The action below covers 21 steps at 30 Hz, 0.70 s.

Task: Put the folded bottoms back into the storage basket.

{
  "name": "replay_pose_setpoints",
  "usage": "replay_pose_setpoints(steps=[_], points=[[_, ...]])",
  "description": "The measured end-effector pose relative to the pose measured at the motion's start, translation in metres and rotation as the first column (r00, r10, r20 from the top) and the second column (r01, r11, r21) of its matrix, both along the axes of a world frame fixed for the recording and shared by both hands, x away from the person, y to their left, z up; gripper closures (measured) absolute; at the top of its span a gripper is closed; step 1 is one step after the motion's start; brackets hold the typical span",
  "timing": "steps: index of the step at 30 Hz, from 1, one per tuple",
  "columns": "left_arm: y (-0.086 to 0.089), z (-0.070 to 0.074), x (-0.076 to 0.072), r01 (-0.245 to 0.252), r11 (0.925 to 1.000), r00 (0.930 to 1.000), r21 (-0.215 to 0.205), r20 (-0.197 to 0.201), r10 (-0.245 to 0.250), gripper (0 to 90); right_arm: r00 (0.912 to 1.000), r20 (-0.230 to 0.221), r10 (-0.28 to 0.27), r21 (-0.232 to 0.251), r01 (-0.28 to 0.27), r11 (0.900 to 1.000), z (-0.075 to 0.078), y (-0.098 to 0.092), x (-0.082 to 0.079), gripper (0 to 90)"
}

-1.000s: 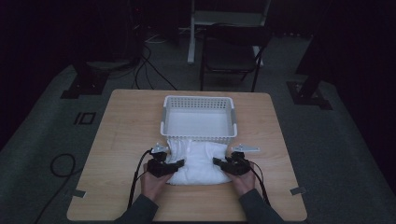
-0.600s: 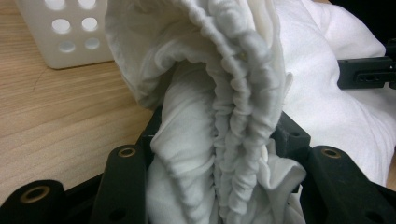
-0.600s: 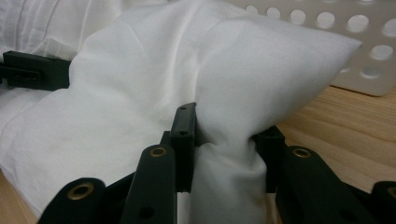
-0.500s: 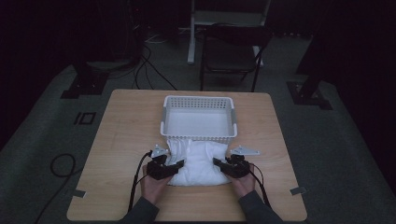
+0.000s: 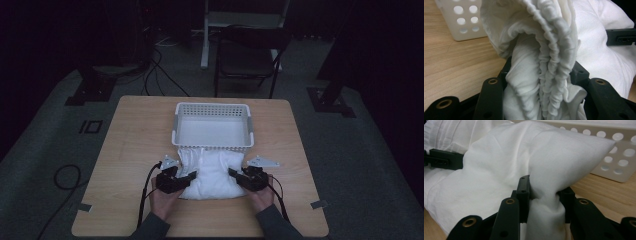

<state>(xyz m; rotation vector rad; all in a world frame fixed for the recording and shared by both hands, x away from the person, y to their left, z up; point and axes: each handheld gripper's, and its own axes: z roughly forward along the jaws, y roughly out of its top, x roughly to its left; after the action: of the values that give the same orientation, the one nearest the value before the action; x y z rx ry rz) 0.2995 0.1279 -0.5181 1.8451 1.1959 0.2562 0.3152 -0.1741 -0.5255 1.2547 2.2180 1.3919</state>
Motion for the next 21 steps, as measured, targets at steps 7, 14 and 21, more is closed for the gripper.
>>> replay_pose_setpoints(steps=[7,14,21], points=[[0.0,0.01,-0.004,0.001,1.0,0.9998,-0.004,0.02,-0.001,52.2,0.9997,0.023,0.003,0.009,-0.003,1.0,0.007,-0.001,-0.004,70.3],[0.002,0.017,-0.007,0.004,0.9998,0.9993,-0.019,0.036,-0.003,52.2,0.9988,0.049,0.006,0.015,-0.007,1.0,0.016,-0.002,-0.007,70.3],[0.0,0.024,-0.008,0.011,0.9997,0.9987,-0.023,0.051,-0.01,52.2,0.9979,0.064,0.004,0.023,-0.005,1.0,0.023,-0.005,-0.009,70.3]])
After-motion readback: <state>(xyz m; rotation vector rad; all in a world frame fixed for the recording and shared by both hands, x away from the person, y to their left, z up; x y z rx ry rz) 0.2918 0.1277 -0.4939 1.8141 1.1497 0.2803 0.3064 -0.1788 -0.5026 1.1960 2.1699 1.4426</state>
